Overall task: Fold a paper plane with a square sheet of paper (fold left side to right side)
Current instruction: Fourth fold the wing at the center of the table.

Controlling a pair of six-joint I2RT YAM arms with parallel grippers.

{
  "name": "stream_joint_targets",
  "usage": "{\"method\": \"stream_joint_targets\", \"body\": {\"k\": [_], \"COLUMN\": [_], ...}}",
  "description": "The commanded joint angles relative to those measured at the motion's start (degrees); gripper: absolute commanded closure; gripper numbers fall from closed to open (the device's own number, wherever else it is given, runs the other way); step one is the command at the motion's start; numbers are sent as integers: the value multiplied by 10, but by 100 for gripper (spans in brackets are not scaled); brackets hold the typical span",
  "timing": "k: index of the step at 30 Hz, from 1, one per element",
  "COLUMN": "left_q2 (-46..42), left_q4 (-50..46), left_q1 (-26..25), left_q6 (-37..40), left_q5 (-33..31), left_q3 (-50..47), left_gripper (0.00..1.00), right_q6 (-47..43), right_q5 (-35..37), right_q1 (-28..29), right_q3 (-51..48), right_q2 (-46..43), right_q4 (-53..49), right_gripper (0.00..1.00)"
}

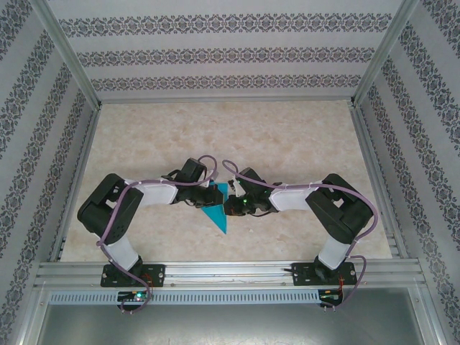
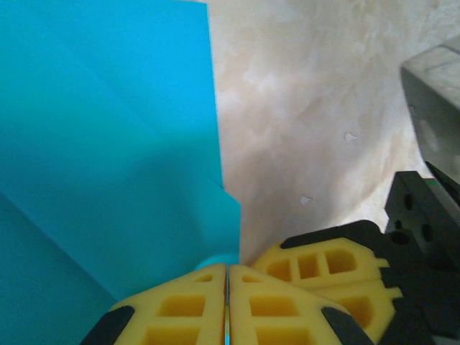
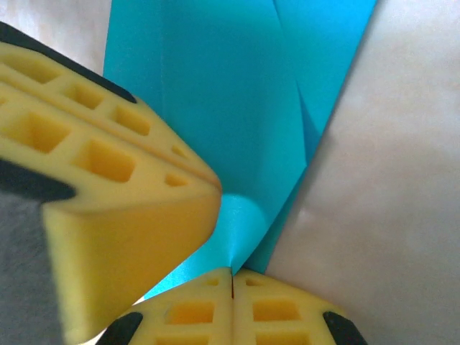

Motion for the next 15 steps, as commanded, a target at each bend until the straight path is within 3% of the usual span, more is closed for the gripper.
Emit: {"method": "stream_joint_targets", "body": {"k": [1,15], "left_q2": [11,29], "left_q4": [1,28], "left_q1": [-5,-3], "left_q6": [-3,-18], "left_q5": [-27,-52], "left_q3": [3,-29], "left_gripper": [91,95], "right_q6": [-15,-24], "right_q5": [73,68], "right_q1": [7,8], "right_q3": [-19,-14], "right_q2": [42,41], "right_q4": [-99,-108], "right_gripper": [100,100]}}
